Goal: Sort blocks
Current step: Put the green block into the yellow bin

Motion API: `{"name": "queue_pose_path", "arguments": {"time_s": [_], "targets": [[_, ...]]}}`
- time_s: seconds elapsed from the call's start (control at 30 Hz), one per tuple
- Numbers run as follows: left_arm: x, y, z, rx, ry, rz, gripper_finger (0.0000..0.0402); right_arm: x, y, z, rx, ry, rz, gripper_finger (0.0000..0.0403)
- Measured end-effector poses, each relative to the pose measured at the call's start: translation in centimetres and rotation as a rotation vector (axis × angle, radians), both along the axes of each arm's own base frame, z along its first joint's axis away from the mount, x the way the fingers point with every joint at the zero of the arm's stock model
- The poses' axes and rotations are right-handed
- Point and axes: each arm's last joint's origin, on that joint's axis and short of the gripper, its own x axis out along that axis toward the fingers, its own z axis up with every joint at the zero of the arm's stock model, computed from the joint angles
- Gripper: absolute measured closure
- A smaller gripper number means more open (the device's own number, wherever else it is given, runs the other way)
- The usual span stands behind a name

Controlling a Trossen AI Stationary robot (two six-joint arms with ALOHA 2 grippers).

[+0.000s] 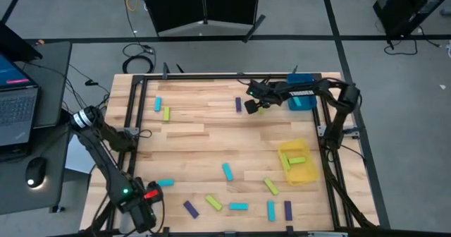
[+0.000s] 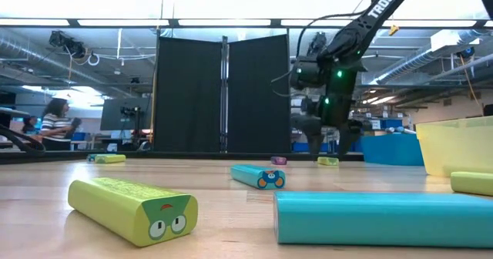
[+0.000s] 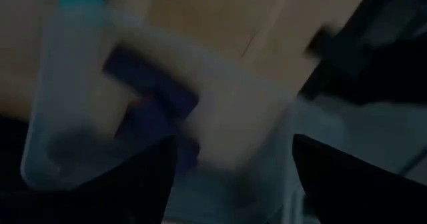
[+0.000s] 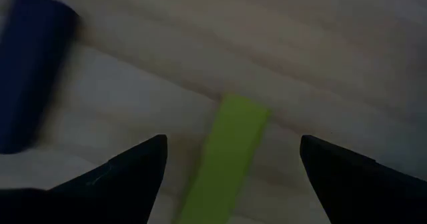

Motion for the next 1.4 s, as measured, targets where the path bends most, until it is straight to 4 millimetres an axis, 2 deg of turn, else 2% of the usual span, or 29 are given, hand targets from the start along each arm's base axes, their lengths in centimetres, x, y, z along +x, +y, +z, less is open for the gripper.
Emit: {"name": "queue_pose_path", "arguments": {"time_s": [0.1,0.2,0.37,0.5,0.63,0.73,0.83,0.9,1.0,1.17,1.3,1.4], "targets": [[0.5,-0.2,1.3,0.040,-0.115,0.022,0.0102,0.3,-0.1,-0.8,0.022,0.004,-0.006,0.0064],[1.0,-0.2,2.5,0.089,-0.220,0.047,0.0105,0.4,-0.1,-1.5,0.039,0.019,-0.008,0.0098],[1.6,0.2,4.7,0.196,-0.390,0.076,0.0106,0.5,0.0,-1.5,0.046,0.009,-0.003,0.0200],[2.4,1.4,6.5,0.358,-0.537,0.109,0.0106,0.4,0.0,-1.5,0.047,0.013,-0.001,0.0291],[3.5,3.5,8.3,0.577,-0.673,0.170,0.0106,0.3,0.0,-1.3,0.035,0.021,0.008,0.0289],[4.8,5.6,9.6,0.703,-0.722,0.236,0.0106,0.1,0.2,-0.4,0.013,0.016,0.031,0.0289],[6.3,8.1,10.4,0.788,-0.702,0.324,0.0106,-0.8,0.8,1.4,-0.014,0.042,0.054,0.0289],[7.3,10.0,10.7,0.845,-0.670,0.381,0.0106,-1.0,1.1,3.7,-0.080,-0.001,0.064,0.0289],[8.6,12.8,11.0,0.927,-0.621,0.442,0.0106,-1.9,2.6,6.8,-0.137,-0.024,0.135,0.0289],[10.2,17.4,11.1,1.008,-0.506,0.484,0.0106,-4.1,6.8,12.8,-0.233,-0.145,0.364,0.0289],[11.2,21.0,11.0,1.012,-0.409,0.512,0.0106,-7.1,11.0,15.6,-0.215,-0.173,0.590,0.0289],[12.4,23.3,11.0,0.962,-0.390,0.488,0.0106,-9.5,13.8,16.7,-0.175,-0.167,0.685,0.0289]]}}
